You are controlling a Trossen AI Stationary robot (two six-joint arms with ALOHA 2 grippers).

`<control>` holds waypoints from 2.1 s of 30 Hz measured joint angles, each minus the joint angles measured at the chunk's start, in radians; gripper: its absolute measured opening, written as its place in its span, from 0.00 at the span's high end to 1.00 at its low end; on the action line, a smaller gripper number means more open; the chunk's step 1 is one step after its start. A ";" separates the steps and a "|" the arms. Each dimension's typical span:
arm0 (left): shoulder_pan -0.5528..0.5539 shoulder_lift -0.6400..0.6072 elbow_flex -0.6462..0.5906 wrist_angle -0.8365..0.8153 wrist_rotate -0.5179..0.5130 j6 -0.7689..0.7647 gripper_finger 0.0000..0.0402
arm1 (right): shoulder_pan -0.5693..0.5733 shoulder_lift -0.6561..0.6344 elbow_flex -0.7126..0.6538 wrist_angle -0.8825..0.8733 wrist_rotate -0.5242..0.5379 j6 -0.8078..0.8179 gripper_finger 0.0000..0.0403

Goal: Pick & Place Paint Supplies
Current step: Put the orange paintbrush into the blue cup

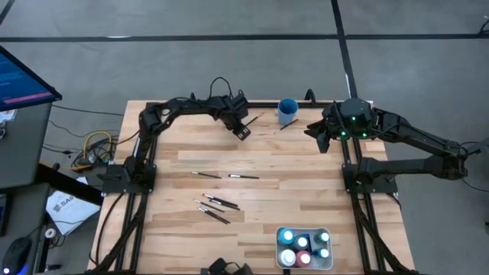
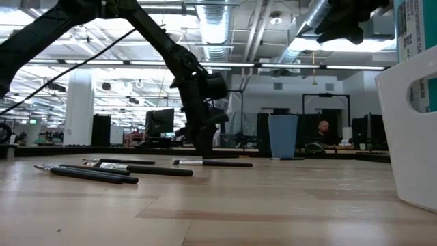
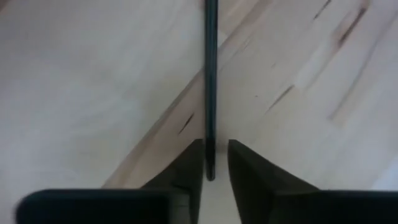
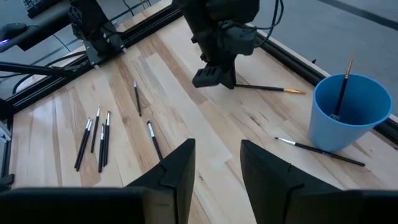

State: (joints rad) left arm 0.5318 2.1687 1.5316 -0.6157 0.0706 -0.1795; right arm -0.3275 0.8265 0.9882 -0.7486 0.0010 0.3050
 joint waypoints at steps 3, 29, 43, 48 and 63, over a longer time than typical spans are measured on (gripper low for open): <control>-0.004 0.006 -0.001 -0.013 -0.033 -0.004 0.94 | 0.000 0.000 0.000 0.000 0.000 0.000 0.70; -0.122 -0.065 -0.010 -0.033 -0.021 -0.084 1.00 | 0.000 0.000 0.000 0.053 0.003 0.009 0.70; -0.113 0.028 0.058 0.020 0.092 -0.137 1.00 | 0.001 0.000 0.000 0.053 0.002 0.010 0.70; -0.125 0.060 0.107 -0.020 0.068 -0.160 1.00 | 0.013 0.000 0.000 0.053 0.000 0.028 0.70; -0.178 0.044 0.105 -0.086 0.059 -0.140 1.00 | 0.034 0.000 0.000 0.053 0.003 0.043 0.70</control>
State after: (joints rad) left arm 0.3540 2.2124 1.6363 -0.7016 0.1294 -0.3197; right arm -0.2935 0.8265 0.9882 -0.6956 0.0040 0.3478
